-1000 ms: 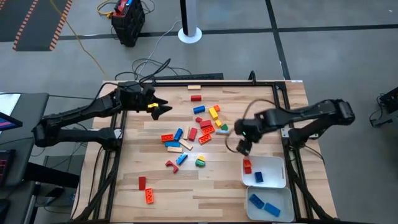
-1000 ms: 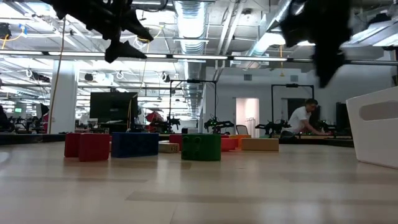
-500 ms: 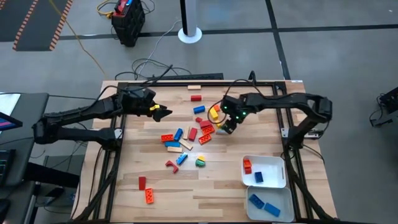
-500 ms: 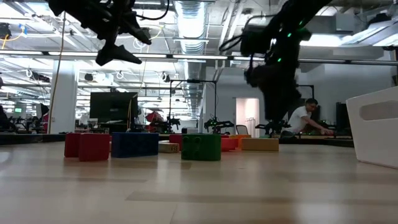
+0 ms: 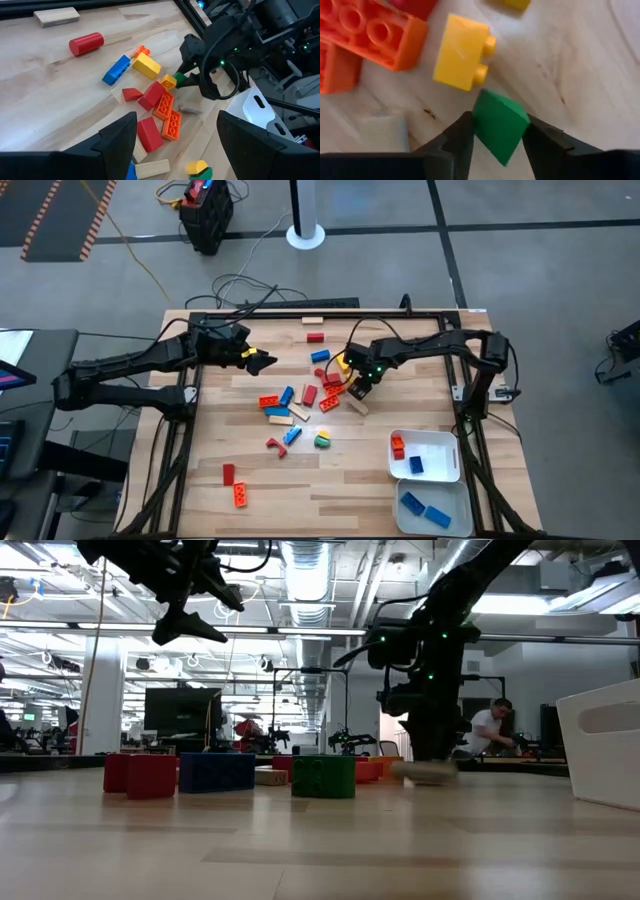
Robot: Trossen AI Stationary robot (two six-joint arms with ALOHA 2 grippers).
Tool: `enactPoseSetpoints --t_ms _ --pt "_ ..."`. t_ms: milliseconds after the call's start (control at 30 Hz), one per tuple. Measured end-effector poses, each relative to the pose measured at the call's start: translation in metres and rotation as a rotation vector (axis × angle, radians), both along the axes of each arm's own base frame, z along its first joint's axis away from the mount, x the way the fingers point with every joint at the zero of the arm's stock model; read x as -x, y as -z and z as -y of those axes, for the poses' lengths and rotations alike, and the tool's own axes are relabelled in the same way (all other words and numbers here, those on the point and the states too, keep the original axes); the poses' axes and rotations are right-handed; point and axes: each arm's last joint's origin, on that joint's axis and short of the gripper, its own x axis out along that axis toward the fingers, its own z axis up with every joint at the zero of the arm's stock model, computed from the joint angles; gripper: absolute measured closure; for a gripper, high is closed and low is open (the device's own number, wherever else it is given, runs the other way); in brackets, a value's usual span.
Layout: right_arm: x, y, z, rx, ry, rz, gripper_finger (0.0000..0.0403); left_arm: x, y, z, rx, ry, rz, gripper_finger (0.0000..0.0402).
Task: Sort blocks by size
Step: Put the small green block into the white bin
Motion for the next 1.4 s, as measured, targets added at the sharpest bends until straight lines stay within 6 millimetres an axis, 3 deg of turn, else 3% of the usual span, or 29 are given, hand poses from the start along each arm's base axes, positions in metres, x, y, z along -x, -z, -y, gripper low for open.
enactPoseSetpoints --t_ms 333,633,800,1167,1400 --pt "-0.005 -0.001 -0.002 0.009 0.019 0.037 0.0326 0.000 0.000 0.000 -0.033 0.029 -0.015 0.0136" --pt "0.006 -0.025 -0.004 0.003 0.090 0.065 0.0350 0.000 -0.001 0.000 -0.119 0.073 -0.032 0.0136" --pt "0.014 -0.038 -0.007 -0.002 0.107 0.057 0.0389 0.000 -0.001 0.000 -0.174 0.097 -0.048 0.0136" --pt "0.047 -0.081 -0.017 0.006 0.165 0.062 0.0394 0.002 -0.001 -0.007 -0.226 0.101 -0.065 0.0136" --pt "0.080 -0.115 -0.056 -0.149 0.034 0.068 0.0394 0.003 -0.001 -0.009 -0.265 0.129 -0.076 0.0136"
